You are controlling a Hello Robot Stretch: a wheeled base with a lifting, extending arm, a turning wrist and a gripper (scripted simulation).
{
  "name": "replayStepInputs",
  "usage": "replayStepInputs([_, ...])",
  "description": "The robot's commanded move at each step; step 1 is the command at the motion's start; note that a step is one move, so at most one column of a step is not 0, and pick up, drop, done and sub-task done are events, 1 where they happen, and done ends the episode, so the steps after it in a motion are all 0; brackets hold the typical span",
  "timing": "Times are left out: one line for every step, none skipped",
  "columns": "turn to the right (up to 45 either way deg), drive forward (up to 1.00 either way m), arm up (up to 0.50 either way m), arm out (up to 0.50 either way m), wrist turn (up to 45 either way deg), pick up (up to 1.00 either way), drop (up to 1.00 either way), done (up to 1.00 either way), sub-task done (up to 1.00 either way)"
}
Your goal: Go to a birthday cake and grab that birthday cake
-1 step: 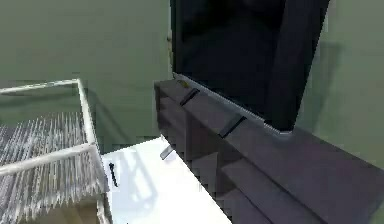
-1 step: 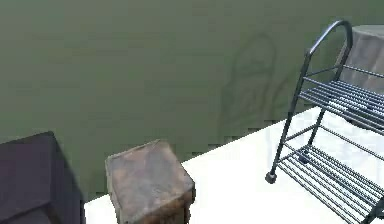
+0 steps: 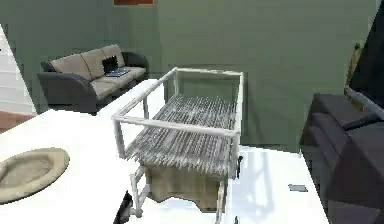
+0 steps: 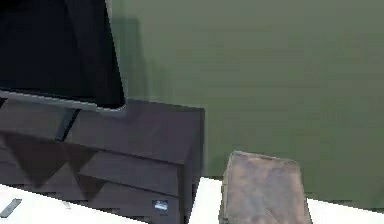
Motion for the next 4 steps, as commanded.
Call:
replayStepInputs([-45.0, 0.00, 0.00, 0.00, 0.0, 0.00, 0.00, 0.00, 0.00])
replayStepInputs([-30.0, 0.00, 0.00, 0.00, 0.0, 0.00, 0.00, 0.00, 0.00])
replayStepInputs([0.0, 1.00, 0.00, 0.00, 0.0, 0.00, 0.00, 0.00, 0.00])
replayStepInputs([-3.0, 0.00, 0.00, 0.00, 0.0, 0.00, 0.00, 0.00, 0.00])
